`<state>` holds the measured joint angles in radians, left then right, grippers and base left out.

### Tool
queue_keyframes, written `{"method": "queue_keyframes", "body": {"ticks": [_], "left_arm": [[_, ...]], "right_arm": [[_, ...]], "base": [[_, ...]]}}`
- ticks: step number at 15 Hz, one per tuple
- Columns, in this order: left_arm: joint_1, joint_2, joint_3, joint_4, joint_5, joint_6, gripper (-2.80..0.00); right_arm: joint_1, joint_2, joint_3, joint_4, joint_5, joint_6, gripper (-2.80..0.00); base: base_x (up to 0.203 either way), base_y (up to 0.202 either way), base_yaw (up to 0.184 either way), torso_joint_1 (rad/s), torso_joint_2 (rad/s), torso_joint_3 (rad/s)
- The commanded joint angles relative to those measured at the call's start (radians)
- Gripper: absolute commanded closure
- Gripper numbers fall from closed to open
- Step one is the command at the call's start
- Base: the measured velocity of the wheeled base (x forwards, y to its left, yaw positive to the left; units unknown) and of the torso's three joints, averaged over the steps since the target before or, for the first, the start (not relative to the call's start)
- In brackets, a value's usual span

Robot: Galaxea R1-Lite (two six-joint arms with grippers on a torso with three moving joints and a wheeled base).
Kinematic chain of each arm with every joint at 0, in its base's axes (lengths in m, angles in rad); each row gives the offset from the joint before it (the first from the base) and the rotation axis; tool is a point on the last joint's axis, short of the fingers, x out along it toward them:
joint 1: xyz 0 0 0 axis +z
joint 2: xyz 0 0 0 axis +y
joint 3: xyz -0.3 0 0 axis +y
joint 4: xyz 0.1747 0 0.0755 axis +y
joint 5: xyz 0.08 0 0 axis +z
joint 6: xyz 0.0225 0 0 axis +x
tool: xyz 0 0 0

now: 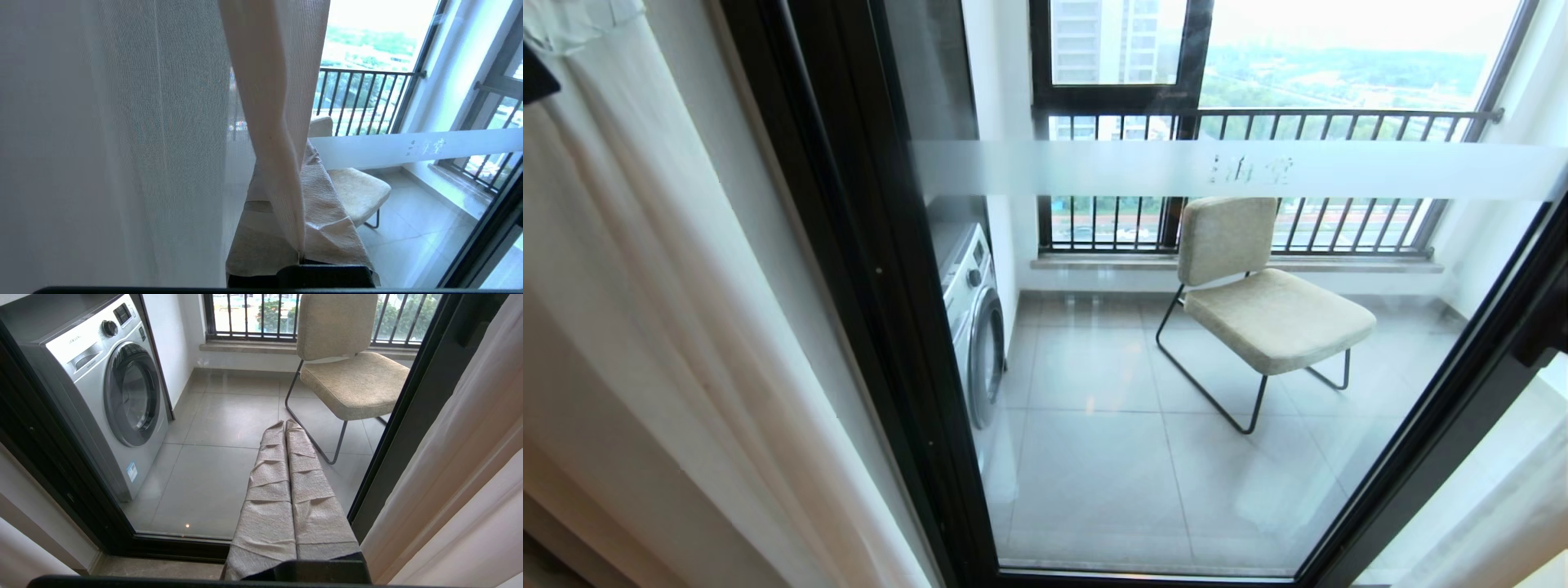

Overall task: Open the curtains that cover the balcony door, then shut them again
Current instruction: Close the inner curtains on both sides

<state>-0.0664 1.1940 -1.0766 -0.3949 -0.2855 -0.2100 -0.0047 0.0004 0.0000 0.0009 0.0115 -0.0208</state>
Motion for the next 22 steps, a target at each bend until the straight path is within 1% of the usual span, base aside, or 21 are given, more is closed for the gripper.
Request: {"method": "queue_keyframes", "body": {"ticks": [1, 3, 4, 7, 16, 18, 19, 22], "left_arm": [[-0.036, 0.004, 0.006, 0.001, -0.001, 0.019, 0.0], [-0.053, 0.006, 0.005, 0.026, 0.0, 0.039, 0.0], [-0.061, 0.004, 0.004, 0.042, 0.0, 0.04, 0.0], [-0.073, 0.002, 0.006, 0.042, 0.0, 0.041, 0.0], [-0.075, -0.005, 0.012, 0.042, 0.0, 0.041, 0.0], [-0.08, -0.004, 0.01, 0.042, -0.001, 0.041, 0.0], [-0.095, -0.004, 0.01, 0.042, 0.0, 0.041, 0.0], [-0.114, -0.005, 0.012, 0.042, -0.001, 0.041, 0.0]], "right_arm": [[0.0, 0.0, 0.0, 0.0, 0.001, -0.001, 0.0], [0.0, 0.0, 0.0, -0.001, 0.001, -0.001, 0.0], [0.0, 0.0, 0.0, -0.001, 0.001, -0.001, 0.0], [0.0, 0.0, 0.0, 0.001, 0.001, -0.001, 0.0], [0.0, 0.0, 0.0, 0.001, 0.001, -0.001, 0.0], [0.0, 0.0, 0.0, 0.001, 0.001, -0.001, 0.0], [0.0, 0.0, 0.0, -0.001, 0.001, -0.001, 0.0], [0.0, 0.0, 0.0, -0.001, 0.001, -0.001, 0.0]], "base": [[0.0, 0.0, 0.0, 0.0, 0.0, 0.0], [0.0, 0.0, 0.0, 0.0, 0.0, 0.0], [0.0, 0.0, 0.0, 0.0, 0.0, 0.0], [0.0, 0.0, 0.0, 0.0, 0.0, 0.0], [0.0, 0.0, 0.0, 0.0, 0.0, 0.0], [0.005, -0.062, -0.007, 0.007, 0.0, 0.0], [0.001, -0.132, -0.003, 0.002, 0.01, -0.002], [0.0, -0.191, -0.002, 0.001, 0.0, 0.002]]}}
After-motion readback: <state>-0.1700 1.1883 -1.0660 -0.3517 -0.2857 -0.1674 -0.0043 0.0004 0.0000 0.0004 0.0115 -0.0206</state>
